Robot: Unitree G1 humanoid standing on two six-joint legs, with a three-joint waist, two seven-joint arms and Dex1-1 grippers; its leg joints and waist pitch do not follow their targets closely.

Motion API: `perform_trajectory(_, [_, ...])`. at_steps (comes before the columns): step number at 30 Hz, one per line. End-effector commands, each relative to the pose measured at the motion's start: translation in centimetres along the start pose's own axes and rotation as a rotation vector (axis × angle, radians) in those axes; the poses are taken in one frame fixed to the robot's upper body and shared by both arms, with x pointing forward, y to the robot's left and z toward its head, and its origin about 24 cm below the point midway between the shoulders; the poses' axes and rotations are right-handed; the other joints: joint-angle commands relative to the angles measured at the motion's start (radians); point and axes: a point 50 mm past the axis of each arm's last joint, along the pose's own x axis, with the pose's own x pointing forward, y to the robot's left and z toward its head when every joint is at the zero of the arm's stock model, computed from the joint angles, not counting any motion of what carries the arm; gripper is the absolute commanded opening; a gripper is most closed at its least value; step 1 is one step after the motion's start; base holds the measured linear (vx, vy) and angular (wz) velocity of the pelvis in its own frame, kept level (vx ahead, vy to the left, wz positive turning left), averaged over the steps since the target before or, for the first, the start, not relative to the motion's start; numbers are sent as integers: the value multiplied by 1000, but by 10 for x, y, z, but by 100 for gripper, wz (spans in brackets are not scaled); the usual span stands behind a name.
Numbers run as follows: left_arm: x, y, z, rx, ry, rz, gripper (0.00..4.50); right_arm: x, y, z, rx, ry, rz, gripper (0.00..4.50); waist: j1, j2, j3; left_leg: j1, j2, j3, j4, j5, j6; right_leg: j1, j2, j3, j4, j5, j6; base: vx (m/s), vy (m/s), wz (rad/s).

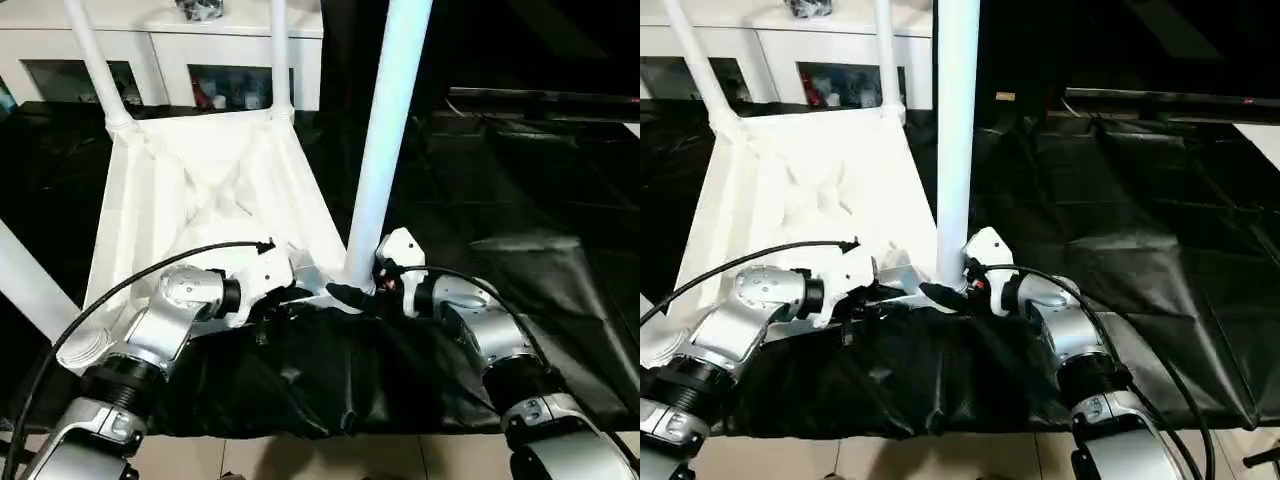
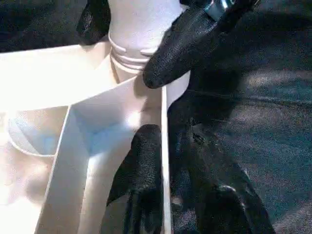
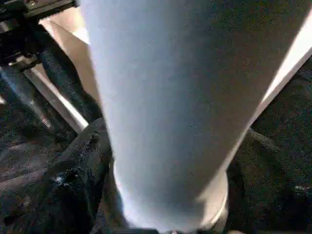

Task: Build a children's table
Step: Rotate leg to tighten

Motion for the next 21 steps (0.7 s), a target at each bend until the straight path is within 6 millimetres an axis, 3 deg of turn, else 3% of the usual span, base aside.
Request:
perform_trajectory(1, [-2,3,-8,-31,17,8,90,-2,-1,-1,-14,18,8,381,4,5,-53,7,19,4,-60,-222,41,48,-48,33,-57,-121,-253,0,0,0])
perform_trajectory(6, [-5,6,-9,-59,20,-14,90,-3,-1,-1,-19,21,12,381,6,2,-49,7,20,1,-64,-260,24,46,-52,35,-66,-220,-225,0,0,0])
perform_trajectory(7, [-7,5,-11,-68,34,-41,90,-4,-1,-2,-20,22,14,381,6,11,-48,9,19,0,-64,-263,20,44,-52,36,-68,-232,-222,0,0,0])
perform_trajectory(8, [-7,5,-11,-69,36,-45,74,-4,-1,-2,-20,23,14,381,4,8,-47,8,20,2,-65,-271,19,42,-50,35,-70,-239,-220,0,0,0])
perform_trajectory(16, [-10,8,-17,-51,83,-61,6,-4,-1,-2,-30,26,20,381,3,10,-54,6,19,2,-59,-209,36,50,-47,32,-54,-101,-258,0,0,0])
perform_trajectory(21, [-10,8,-14,-51,79,-89,3,-4,0,-3,-40,29,30,381,4,9,-51,7,20,3,-61,-246,29,48,-48,33,-60,-160,-254,0,0,0])
